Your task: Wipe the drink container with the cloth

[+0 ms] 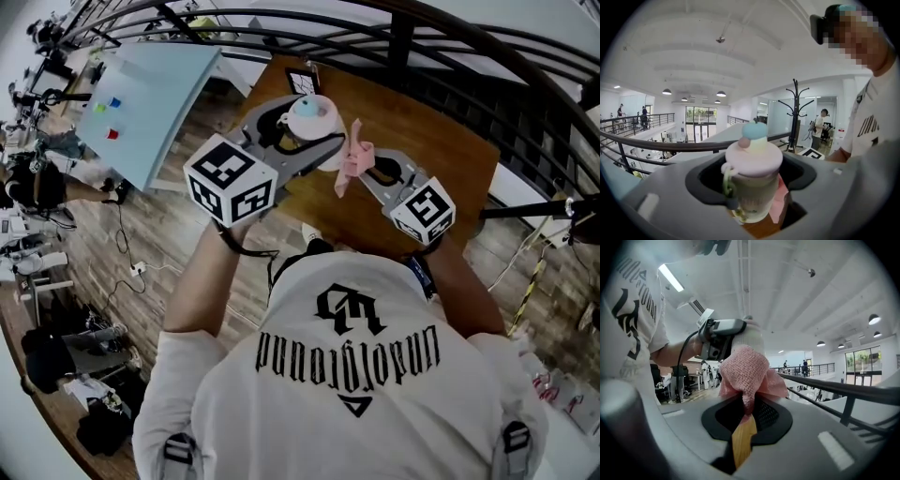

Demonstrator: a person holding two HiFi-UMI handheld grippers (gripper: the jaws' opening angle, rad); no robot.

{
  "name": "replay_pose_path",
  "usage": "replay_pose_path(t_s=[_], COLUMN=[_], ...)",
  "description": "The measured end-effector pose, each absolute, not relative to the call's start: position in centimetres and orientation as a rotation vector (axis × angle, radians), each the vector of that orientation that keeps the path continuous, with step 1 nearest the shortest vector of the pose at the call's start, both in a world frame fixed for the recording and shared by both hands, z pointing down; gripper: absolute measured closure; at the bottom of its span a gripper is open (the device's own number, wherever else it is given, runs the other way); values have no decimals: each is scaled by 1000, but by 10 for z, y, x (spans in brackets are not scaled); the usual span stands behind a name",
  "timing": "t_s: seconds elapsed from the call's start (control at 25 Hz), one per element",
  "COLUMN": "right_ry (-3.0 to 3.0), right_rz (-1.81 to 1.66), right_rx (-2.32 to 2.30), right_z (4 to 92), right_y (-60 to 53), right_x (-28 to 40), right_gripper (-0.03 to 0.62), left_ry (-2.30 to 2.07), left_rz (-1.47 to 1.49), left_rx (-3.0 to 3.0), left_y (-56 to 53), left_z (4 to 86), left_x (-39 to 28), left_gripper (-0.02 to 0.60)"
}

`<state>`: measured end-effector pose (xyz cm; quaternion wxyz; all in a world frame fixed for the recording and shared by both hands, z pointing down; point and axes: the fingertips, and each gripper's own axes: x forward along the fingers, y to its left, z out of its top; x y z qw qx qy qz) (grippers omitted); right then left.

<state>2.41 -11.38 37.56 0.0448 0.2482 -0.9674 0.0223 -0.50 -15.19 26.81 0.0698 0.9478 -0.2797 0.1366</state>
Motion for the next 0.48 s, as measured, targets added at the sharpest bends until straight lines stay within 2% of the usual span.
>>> replay_pose_path(t_s=[0.16,0.48], right_ry=[-2961,-3082], right_rz=[91,-146], right_rx=[743,666], right_z=[376,277], right_y=[-113,-114], right_x=[23,23], right_gripper=[562,562], left_ry=[-821,-709], left_rz=[430,467], left_rx=[2879,2930], left_y=[-144,-123], left_z=[269,279], left_x=[-7,-1], left_gripper=[199,199])
